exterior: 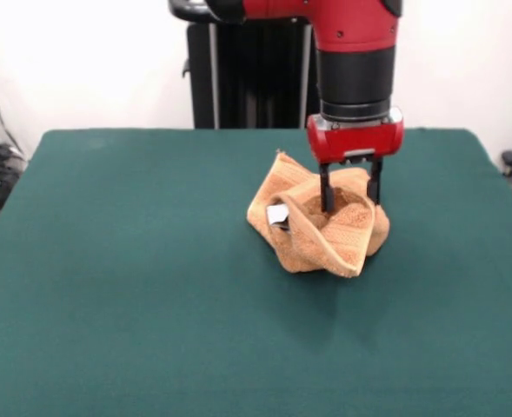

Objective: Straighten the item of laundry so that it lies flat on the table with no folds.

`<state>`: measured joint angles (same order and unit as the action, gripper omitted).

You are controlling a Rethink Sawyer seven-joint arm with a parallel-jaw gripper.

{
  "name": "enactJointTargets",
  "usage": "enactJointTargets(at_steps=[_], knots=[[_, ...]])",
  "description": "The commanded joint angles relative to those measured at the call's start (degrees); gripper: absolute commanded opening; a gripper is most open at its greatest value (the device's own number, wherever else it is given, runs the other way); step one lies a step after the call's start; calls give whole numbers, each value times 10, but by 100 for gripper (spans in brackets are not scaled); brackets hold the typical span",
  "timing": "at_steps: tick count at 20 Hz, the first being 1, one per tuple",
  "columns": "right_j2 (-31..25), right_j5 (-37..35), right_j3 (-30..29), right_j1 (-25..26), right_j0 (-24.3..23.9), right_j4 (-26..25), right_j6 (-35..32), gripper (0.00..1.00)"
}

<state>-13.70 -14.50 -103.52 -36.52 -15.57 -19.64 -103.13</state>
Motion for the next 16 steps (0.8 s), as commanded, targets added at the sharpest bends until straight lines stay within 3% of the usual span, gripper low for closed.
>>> enactJointTargets(at_steps=[1,7,10,13,16], knots=[[-5,-105,-1,-14,-1,3,-10,100],[-8,-110,-56,-62,1,19,-37,100],[22,-58,-68,-95,34,-25,-47,100],[-11,-29,-94,-63,-13,-22,-33,100],[-10,1,-98,-35,-24,-26,-43,100]])
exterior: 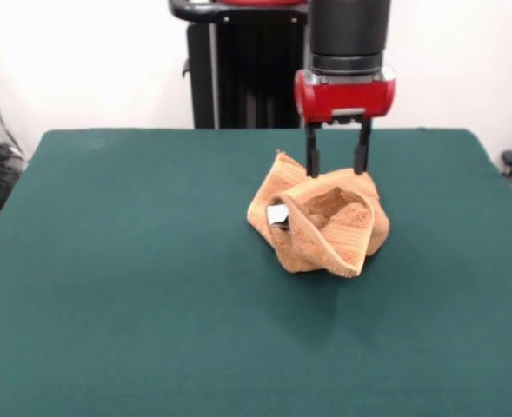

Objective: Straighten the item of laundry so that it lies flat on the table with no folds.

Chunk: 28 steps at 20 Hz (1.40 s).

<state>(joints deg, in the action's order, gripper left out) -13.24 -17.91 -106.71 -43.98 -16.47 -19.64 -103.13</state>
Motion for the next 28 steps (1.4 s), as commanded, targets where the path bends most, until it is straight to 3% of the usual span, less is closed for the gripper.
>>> enactJointTargets(at_steps=[1,8,18,28], knots=[[-13,37,-62,43,-14,-29,-42,100],[-19,47,-50,80,-19,-21,-49,100],[21,109,24,186,27,-50,-49,100],[53,154,59,242,57,-59,-55,100]])
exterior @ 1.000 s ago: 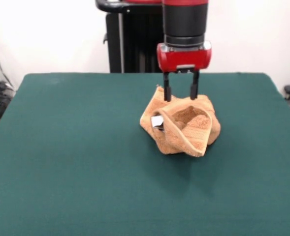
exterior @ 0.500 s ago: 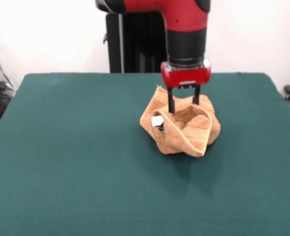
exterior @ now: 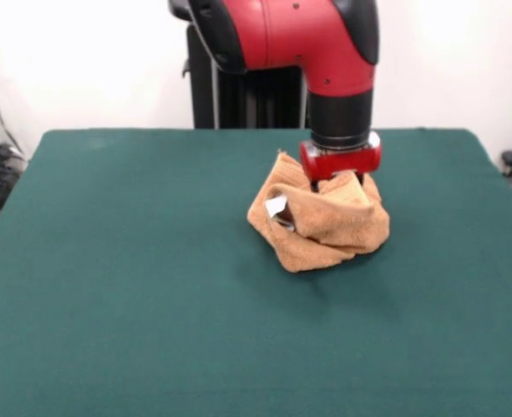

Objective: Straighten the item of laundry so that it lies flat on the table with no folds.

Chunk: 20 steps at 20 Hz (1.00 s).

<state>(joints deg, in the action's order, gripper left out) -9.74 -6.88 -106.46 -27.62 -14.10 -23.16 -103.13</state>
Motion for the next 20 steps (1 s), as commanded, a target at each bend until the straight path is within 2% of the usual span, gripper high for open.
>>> enactJointTargets(at_steps=[1,20], knots=[[19,51,53,83,28,-28,-54,100],[17,67,48,101,11,-32,-53,100]])
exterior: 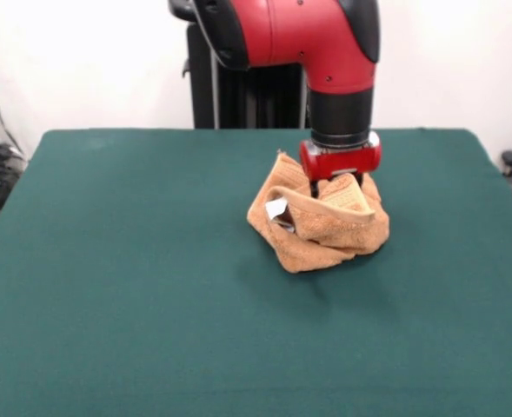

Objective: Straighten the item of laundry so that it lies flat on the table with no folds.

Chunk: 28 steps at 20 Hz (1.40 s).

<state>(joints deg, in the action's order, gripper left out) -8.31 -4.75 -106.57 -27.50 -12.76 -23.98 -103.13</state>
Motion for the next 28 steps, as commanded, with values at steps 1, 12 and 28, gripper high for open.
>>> enactJointTargets(at_steps=[1,12,28], knots=[[1,45,49,100,-3,-24,-51,100],[-5,-11,62,82,-5,-14,-34,100],[-5,-12,59,75,-7,-4,-43,100]])
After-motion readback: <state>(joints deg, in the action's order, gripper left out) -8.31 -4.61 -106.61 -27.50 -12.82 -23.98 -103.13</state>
